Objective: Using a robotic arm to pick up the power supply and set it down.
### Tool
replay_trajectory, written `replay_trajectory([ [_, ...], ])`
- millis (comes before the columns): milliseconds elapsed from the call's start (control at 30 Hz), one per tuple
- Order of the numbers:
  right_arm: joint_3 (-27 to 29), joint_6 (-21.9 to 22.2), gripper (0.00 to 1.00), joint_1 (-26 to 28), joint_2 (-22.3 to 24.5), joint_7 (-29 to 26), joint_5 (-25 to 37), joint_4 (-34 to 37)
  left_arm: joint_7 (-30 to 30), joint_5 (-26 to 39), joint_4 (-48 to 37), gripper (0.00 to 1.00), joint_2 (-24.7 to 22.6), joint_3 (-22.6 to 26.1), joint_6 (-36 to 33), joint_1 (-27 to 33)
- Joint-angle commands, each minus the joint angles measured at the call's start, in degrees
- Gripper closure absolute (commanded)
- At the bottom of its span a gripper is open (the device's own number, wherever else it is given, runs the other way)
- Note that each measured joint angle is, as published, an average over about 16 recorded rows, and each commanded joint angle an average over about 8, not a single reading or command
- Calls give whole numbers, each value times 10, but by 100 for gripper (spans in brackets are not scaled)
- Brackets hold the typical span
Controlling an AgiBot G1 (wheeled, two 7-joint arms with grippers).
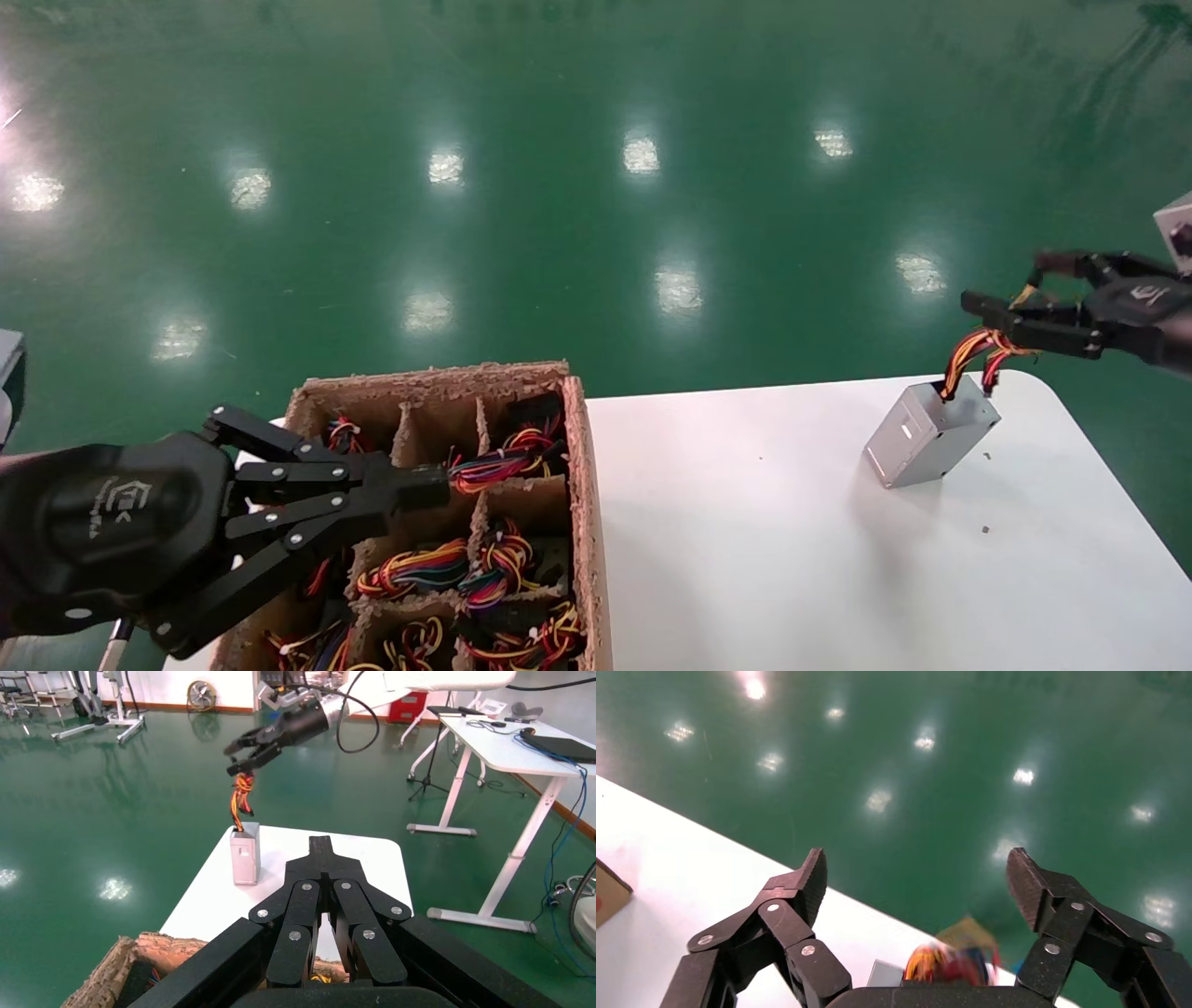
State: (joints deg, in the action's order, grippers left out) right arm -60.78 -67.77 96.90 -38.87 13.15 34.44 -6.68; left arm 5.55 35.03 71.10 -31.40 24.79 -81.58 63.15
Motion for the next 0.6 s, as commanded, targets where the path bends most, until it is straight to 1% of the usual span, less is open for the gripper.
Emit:
replay_trajectory([
  [33,2,-2,0,2,3,2,-2,-4,0,0,0,100,0,0,0,0],
  [433,23,-16,0,23,23,19,-27,-51,0,0,0,100,0,0,0,0],
  [600,44,-24,0,8,26,9,-25,-84,0,0,0,100,0,0,0,0],
])
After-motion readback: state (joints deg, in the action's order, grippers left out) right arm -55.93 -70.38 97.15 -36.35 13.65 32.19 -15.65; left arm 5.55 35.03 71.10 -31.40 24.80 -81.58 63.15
